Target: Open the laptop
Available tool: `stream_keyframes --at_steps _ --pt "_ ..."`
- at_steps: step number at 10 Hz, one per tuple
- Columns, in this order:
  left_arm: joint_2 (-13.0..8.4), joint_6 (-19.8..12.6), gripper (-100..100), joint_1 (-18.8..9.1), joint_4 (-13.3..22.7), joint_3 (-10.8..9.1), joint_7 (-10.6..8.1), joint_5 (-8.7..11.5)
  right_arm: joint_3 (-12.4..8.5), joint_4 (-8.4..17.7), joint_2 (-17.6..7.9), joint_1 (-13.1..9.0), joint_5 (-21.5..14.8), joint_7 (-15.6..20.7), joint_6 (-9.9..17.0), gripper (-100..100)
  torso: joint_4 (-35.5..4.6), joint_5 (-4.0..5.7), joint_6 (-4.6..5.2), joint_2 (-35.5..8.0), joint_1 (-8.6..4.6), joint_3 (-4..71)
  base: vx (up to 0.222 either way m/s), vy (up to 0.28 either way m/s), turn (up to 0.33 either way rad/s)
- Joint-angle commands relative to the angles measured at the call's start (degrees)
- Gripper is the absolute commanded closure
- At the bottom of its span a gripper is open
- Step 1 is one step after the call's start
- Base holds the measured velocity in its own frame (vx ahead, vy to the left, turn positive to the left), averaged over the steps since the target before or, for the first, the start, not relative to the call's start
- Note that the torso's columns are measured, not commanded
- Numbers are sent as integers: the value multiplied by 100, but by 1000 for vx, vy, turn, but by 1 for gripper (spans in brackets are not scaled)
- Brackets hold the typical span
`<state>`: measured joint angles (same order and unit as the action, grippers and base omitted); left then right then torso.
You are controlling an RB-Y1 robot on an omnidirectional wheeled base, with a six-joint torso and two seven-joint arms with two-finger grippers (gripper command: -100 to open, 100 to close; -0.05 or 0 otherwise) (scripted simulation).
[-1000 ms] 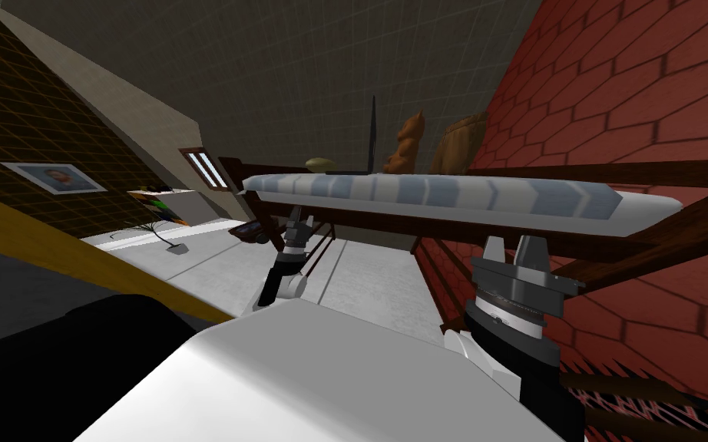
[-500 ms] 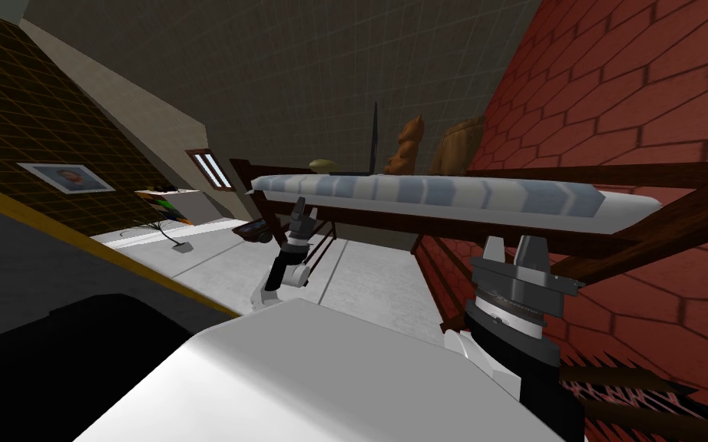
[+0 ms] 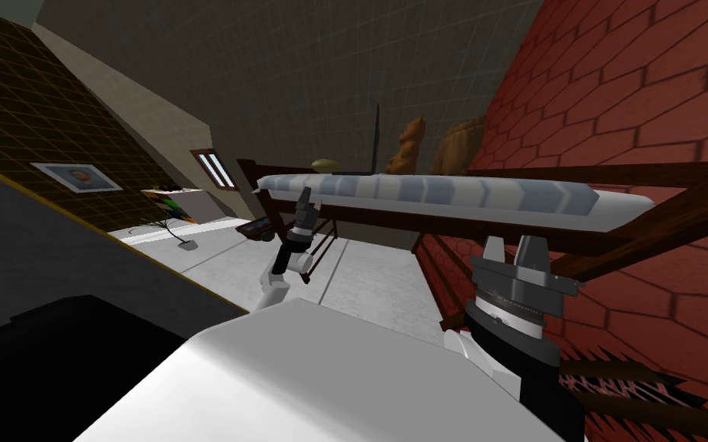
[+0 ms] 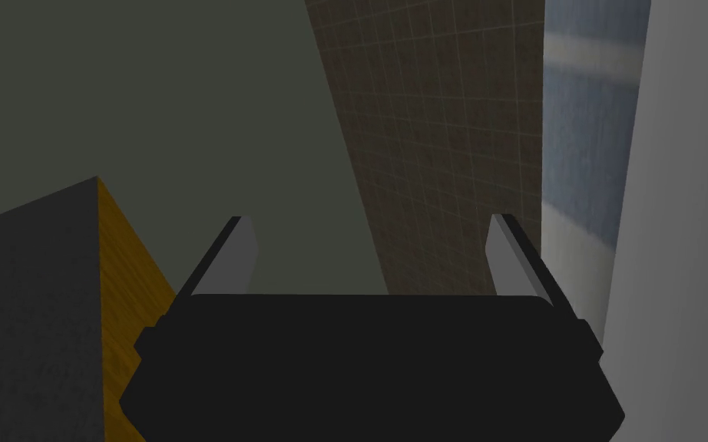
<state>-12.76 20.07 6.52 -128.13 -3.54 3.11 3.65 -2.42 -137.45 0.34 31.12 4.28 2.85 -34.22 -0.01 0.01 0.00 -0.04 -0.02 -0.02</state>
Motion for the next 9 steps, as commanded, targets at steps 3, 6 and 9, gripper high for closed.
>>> stream_keyframes --at_steps 3,6,9 --pt "-298 -90 -100 -800 275 -26 146 126 0 0 0 0 0 0 0 0 1 -1 0 8 3 4 -35 0 8" --pt "-497 -200 -100 -1270 467 -48 250 214 0 0 0 0 0 0 0 0 1 -1 1 4 2 2 -28 -2 8" --pt "-693 -328 -100 -1756 679 -69 361 302 0 0 0 0 0 0 0 0 0 0 0 0 0 0 -29 -6 7"
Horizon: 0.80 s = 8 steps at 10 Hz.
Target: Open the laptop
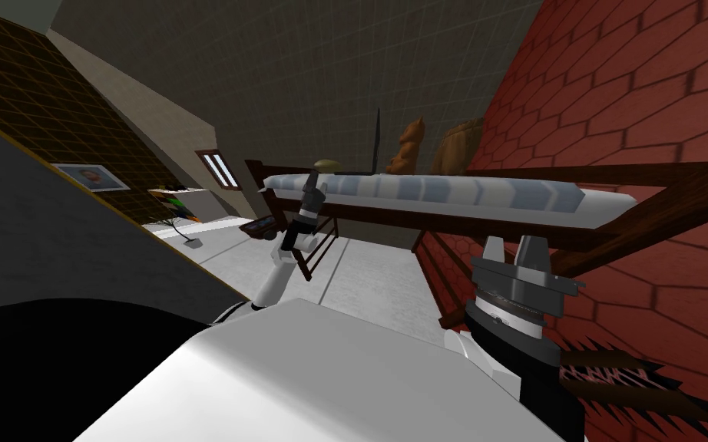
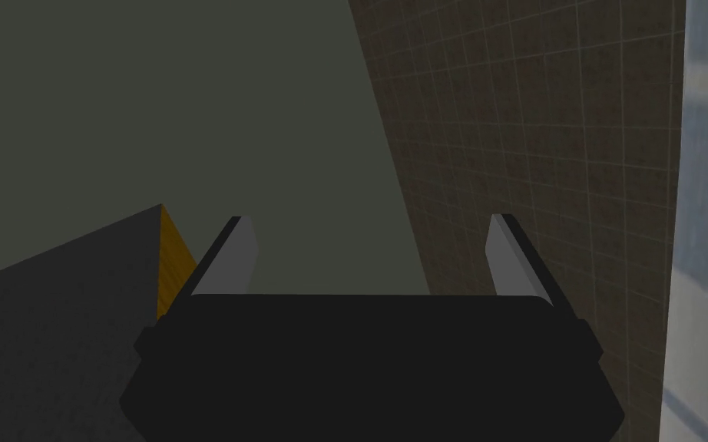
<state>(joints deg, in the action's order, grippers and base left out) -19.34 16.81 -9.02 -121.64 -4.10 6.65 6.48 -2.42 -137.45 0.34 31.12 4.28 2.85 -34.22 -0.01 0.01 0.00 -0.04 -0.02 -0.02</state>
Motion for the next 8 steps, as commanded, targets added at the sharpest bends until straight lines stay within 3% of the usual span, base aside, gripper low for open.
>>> stream_keyframes --at_steps 1,3,4,6,7,8 --pt "-227 -149 -100 -427 264 -32 123 106 0 0 0 0 0 0 0 0 1 0 0 4 2 2 -31 -7 7" --pt "-227 -149 -100 -699 264 -32 123 106 0 0 0 0 0 0 0 0 0 0 0 2 1 1 -24 -8 5" --pt "-414 -314 -100 -883 507 -51 245 193 0 0 0 0 0 0 0 0 2 0 0 6 1 4 -30 -15 6" --pt "-414 -314 -100 -1204 519 -51 245 193 0 0 0 0 0 0 0 0 1 0 0 3 0 2 -22 -11 2" --pt "-595 -497 -100 -1399 794 -68 372 278 0 0 0 0 0 0 0 0 1 0 0 7 3 4 -19 -15 -1" --pt "-595 -497 -100 -1563 794 -68 372 278 0 0 0 0 0 0 0 0 2 -1 -1 6 3 4 -23 -16 5"
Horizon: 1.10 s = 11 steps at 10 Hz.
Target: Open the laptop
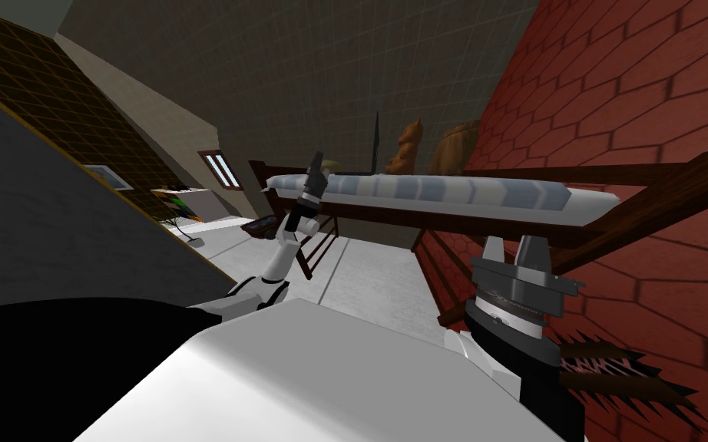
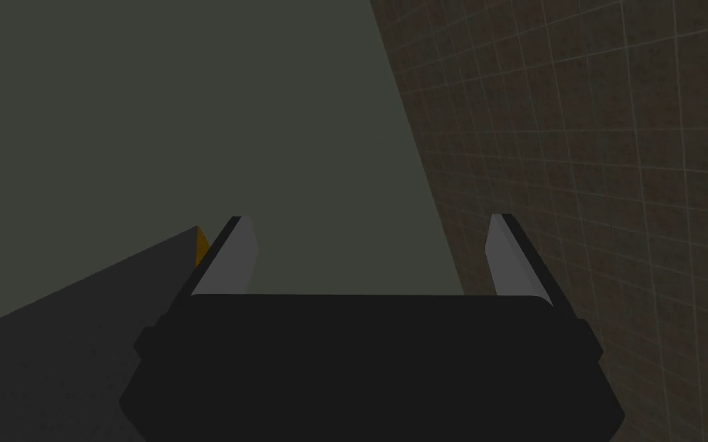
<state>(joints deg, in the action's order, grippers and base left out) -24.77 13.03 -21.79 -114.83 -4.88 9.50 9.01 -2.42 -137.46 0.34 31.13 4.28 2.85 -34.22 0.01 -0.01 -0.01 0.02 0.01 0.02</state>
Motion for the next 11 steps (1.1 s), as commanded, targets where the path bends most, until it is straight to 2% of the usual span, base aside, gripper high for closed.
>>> stream_keyframes --at_steps 1,2,3,4,5,7,8,10,11 --pt "-52 -119 -100 -435 113 10 87 25 0 0 0 0 0 0 0 0 -1 1 1 -2 -2 -2 -10 -7 0" --pt "-224 -320 -100 -629 363 -4 218 109 0 0 0 0 0 0 0 0 -1 1 1 -1 -1 -2 -18 -23 -3" --pt "-224 -320 -100 -844 410 -4 218 109 0 0 0 0 0 0 0 0 0 1 1 -2 -5 -1 -18 -22 0" --pt "-224 -320 -100 -944 410 -4 218 109 0 0 0 0 0 0 0 0 -1 2 1 -2 -4 -2 -7 -8 -2" --pt "-388 -538 -100 -1175 709 -15 353 191 0 0 0 0 0 0 0 0 -1 0 0 -2 2 -2 -10 -16 -5" --pt "-388 -538 -100 -1449 726 -15 353 191 0 0 0 0 0 0 0 0 -1 1 0 0 -2 -1 -4 -18 -2" --pt "-544 -773 -100 -1636 1007 -23 490 271 0 0 0 0 0 0 0 0 -1 1 0 -1 -1 -1 2 -30 -16" --pt "-544 -773 -100 -1949 1063 -23 490 271 0 0 0 0 0 0 0 0 0 2 1 1 -5 0 2 -20 0" --pt "-694 -1024 -100 -2198 1388 -29 630 348 0 0 0 0 0 0 0 0 -1 1 1 -2 0 -2 4 -22 -24"
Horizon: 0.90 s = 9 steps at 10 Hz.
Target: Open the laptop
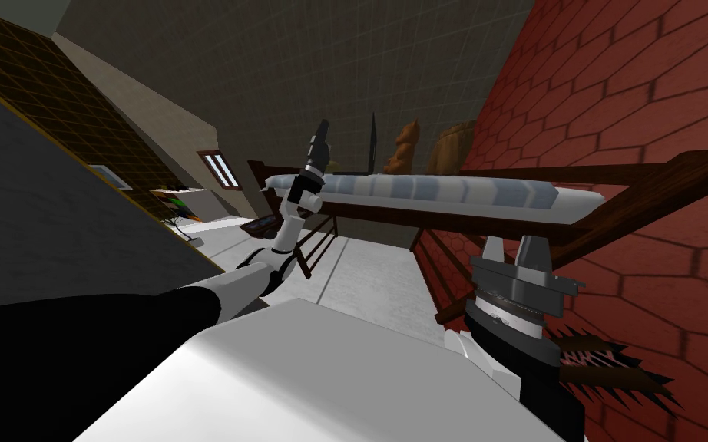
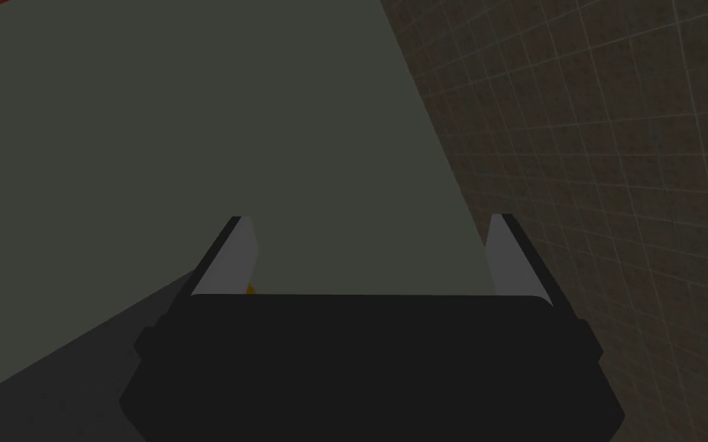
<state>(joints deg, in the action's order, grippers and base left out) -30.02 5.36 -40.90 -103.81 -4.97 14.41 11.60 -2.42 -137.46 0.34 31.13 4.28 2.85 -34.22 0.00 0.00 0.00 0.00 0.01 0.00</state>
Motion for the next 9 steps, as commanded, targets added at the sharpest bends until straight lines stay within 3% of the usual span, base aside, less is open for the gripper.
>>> stream_keyframes --at_steps 1,2,3,5,6,8,9 --pt "-169 -257 -100 -425 314 -20 138 89 0 0 0 0 0 0 0 0 0 -1 -1 0 1 0 8 -30 -8" --pt "-169 -257 -100 -532 314 -20 138 89 0 0 0 0 0 0 0 0 0 0 -1 0 -2 0 8 -17 5" --pt "-313 -522 -100 -734 568 -23 280 164 0 0 0 0 0 0 0 0 0 0 0 -1 0 -1 21 -34 -25" --pt "-313 -522 -100 -1019 682 -23 280 164 0 0 0 0 0 0 0 0 1 1 -1 3 -4 2 12 -25 -5" --pt "-451 -790 -100 -1249 974 -23 425 237 0 0 0 0 0 0 0 0 0 -1 -1 -2 2 -1 26 -26 -27" --pt "-451 -802 -100 -1498 1062 -23 425 237 0 0 0 0 0 0 0 0 2 0 0 3 -2 2 20 -27 -6" --pt "-584 -1084 -100 -1681 1294 -22 570 306 0 0 0 0 0 0 0 0 0 0 -1 -3 0 -1 27 -36 -28"
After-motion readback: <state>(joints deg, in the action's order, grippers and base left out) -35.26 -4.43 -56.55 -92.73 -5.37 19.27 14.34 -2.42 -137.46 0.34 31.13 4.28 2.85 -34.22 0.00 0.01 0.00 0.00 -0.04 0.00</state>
